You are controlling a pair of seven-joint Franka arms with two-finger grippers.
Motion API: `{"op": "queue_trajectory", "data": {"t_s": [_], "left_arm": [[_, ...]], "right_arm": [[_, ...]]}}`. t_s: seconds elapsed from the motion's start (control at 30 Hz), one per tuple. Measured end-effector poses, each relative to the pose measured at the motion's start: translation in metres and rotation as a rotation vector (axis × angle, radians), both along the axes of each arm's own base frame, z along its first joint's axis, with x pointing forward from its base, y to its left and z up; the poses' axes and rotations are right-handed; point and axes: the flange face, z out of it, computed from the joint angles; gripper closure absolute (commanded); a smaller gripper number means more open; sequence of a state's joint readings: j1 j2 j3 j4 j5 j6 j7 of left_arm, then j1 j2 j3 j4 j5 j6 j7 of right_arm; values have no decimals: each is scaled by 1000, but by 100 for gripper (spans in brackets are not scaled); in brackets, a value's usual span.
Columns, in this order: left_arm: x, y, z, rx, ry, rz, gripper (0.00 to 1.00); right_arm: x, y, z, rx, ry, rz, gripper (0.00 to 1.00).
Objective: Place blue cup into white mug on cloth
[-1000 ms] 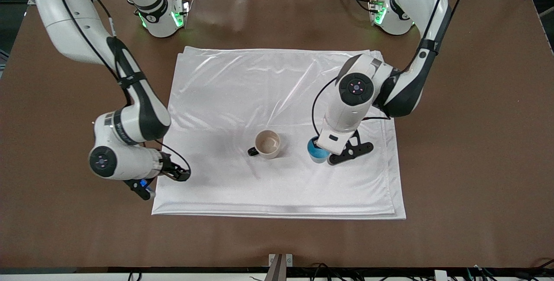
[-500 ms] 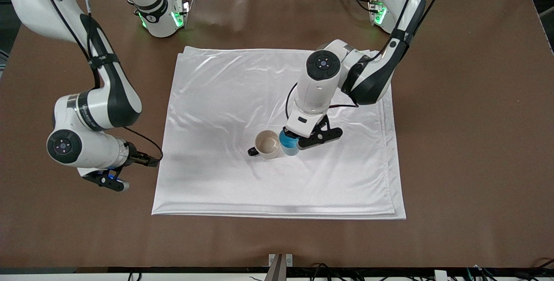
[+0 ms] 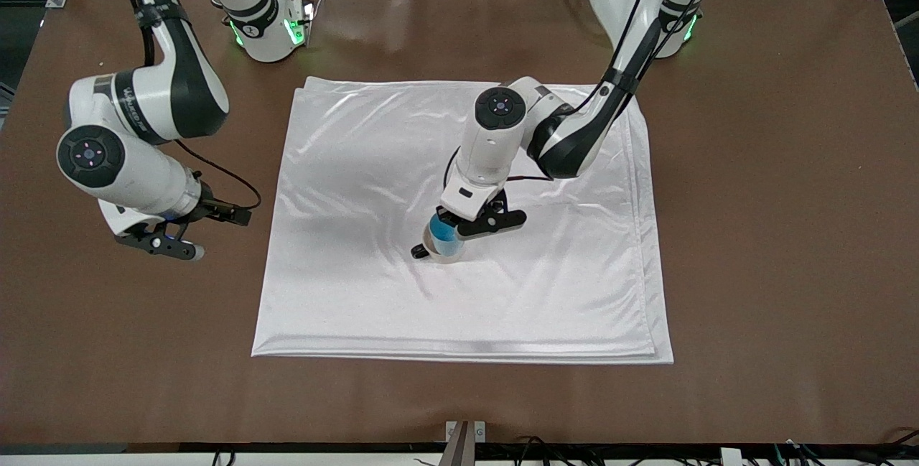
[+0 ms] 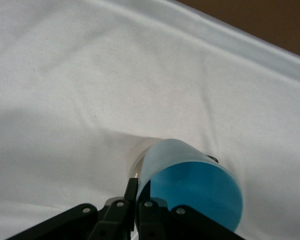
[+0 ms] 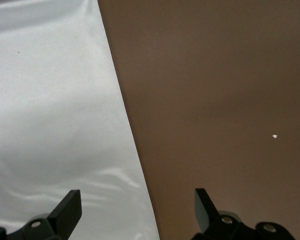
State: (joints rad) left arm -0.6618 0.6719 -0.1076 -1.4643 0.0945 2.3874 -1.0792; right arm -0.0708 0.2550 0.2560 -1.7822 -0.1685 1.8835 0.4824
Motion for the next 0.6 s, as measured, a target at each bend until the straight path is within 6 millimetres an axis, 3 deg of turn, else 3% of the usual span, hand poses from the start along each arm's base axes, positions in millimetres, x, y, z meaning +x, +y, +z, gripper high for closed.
{"op": "queue_trajectory", "data": {"t_s": [0.37,0.6], "left_arm": [[-1,-4,1,-9,-4,8,100],[-12,-14,-1,-8,1,-2,100]], "right_arm": [[-22,-13,54,6,-13,29,0],[-29,-15,69,2,-18,30,0]]}}
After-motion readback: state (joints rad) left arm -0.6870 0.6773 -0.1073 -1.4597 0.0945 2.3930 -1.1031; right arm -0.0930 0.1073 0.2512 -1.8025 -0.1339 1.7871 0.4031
